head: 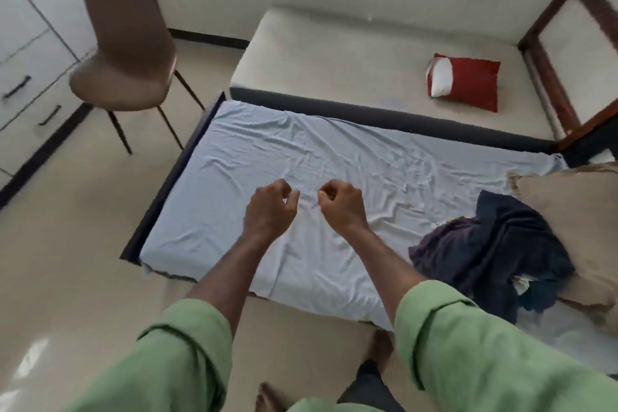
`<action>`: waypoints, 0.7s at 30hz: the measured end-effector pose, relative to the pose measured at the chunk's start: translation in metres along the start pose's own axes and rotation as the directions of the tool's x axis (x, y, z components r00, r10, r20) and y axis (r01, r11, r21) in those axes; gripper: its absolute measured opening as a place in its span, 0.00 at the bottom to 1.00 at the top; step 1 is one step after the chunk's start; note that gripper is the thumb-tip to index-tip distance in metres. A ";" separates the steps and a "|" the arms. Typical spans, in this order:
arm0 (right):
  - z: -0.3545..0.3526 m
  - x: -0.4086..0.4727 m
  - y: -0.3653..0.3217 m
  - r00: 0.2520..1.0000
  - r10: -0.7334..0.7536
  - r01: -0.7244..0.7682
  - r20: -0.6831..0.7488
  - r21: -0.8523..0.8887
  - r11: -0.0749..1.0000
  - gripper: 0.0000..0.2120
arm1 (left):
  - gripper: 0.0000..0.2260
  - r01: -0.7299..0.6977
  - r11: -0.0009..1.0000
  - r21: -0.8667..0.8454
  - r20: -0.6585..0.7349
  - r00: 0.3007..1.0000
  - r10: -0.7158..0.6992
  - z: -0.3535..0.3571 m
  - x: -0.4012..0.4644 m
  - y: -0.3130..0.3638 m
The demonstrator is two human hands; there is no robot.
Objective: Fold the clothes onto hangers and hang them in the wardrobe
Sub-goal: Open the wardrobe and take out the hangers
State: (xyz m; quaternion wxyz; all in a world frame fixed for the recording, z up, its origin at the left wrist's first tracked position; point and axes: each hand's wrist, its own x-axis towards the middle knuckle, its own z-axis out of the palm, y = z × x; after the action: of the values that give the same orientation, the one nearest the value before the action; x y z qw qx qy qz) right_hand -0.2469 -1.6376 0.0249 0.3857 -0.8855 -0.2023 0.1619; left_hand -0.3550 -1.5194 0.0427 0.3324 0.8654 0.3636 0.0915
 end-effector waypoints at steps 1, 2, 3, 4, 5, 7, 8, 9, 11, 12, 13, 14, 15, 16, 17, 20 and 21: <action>0.021 -0.006 -0.023 0.999 -0.035 0.035 0.027 -0.001 0.999 0.06 | 0.12 0.024 1.000 0.004 -0.033 0.999 -0.024 -0.025 -0.005 -0.022; 0.045 -0.013 -0.050 0.995 -0.076 0.076 0.059 -0.002 0.997 0.06 | 0.11 0.051 0.999 0.005 -0.078 0.996 -0.051 -0.055 -0.012 -0.047; 0.070 -0.019 -0.077 0.989 -0.120 0.120 0.087 0.001 0.993 0.06 | 0.11 0.074 0.997 0.007 -0.127 0.989 -0.073 -0.084 -0.019 -0.072; 0.095 -0.027 -0.106 0.978 -0.170 0.171 0.121 0.001 0.985 0.06 | 0.11 0.108 0.994 0.008 -0.184 0.977 -0.105 -0.113 -0.026 -0.097; 0.119 -0.034 -0.134 0.963 -0.221 0.223 0.156 0.006 0.975 0.06 | 0.11 0.148 0.989 0.008 -0.241 0.960 -0.141 -0.140 -0.033 -0.122; 0.162 -0.047 -0.185 0.922 -0.319 0.325 0.218 0.009 0.946 0.06 | 0.11 0.244 0.970 -0.004 -0.327 0.916 -0.232 -0.186 -0.046 -0.163; 0.184 -0.054 -0.210 0.894 -0.372 0.383 0.249 0.007 0.924 0.06 | 0.12 0.295 0.955 -0.018 -0.357 0.890 -0.282 -0.208 -0.053 -0.182; 0.208 -0.059 -0.234 0.861 -0.425 0.440 0.278 0.010 0.898 0.06 | 0.12 0.342 0.939 -0.039 -0.387 0.861 -0.330 -0.228 -0.061 -0.202; 0.250 -0.068 -0.279 0.798 -0.493 0.515 0.346 0.033 0.857 0.05 | 0.13 0.398 0.916 -0.056 -0.453 0.807 -0.379 -0.265 -0.074 -0.236; 0.272 -0.074 -0.303 0.760 -0.526 0.546 0.382 0.065 0.835 0.05 | 0.13 0.428 0.902 -0.064 -0.496 0.770 -0.401 -0.286 -0.080 -0.255; 0.294 -0.080 -0.326 0.717 -0.564 0.578 0.409 0.102 0.810 0.06 | 0.13 0.453 0.888 -0.077 -0.533 0.734 -0.421 -0.306 -0.086 -0.273; 0.314 -0.085 -0.348 0.671 -0.596 0.608 0.441 0.133 0.783 0.06 | 0.13 0.477 0.874 -0.091 -0.566 0.698 -0.439 -0.325 -0.091 -0.290; 0.334 -0.090 -0.366 0.626 -0.619 0.630 0.475 0.160 0.760 0.06 | 0.13 0.506 0.855 -0.112 -0.594 0.656 -0.466 -0.343 -0.095 -0.306; 0.358 -0.096 -0.390 0.572 -0.647 0.659 0.503 0.188 0.728 0.06 | 0.12 0.551 0.823 -0.137 -0.621 0.600 -0.504 -0.365 -0.100 -0.324; 0.376 -0.100 -0.408 0.535 -0.669 0.677 0.516 0.211 0.705 0.06 | 0.11 0.572 0.806 -0.151 -0.636 0.568 -0.522 -0.383 -0.103 -0.337; 0.423 -0.109 -0.461 0.452 -0.713 0.693 0.535 0.293 0.659 0.06 | 0.12 0.606 0.773 -0.187 -0.682 0.487 -0.546 -0.432 -0.107 -0.370; 0.437 -0.111 -0.481 0.424 -0.719 0.698 0.551 0.307 0.647 0.05 | 0.11 0.623 0.756 -0.203 -0.698 0.449 -0.558 -0.450 -0.106 -0.379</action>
State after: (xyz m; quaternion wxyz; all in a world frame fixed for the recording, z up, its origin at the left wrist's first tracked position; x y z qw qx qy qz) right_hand -0.6487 -1.1230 0.1151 0.3397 -0.6021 -0.6686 0.2738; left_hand -0.8266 -1.1686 0.1509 0.1358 0.5872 0.7442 0.2880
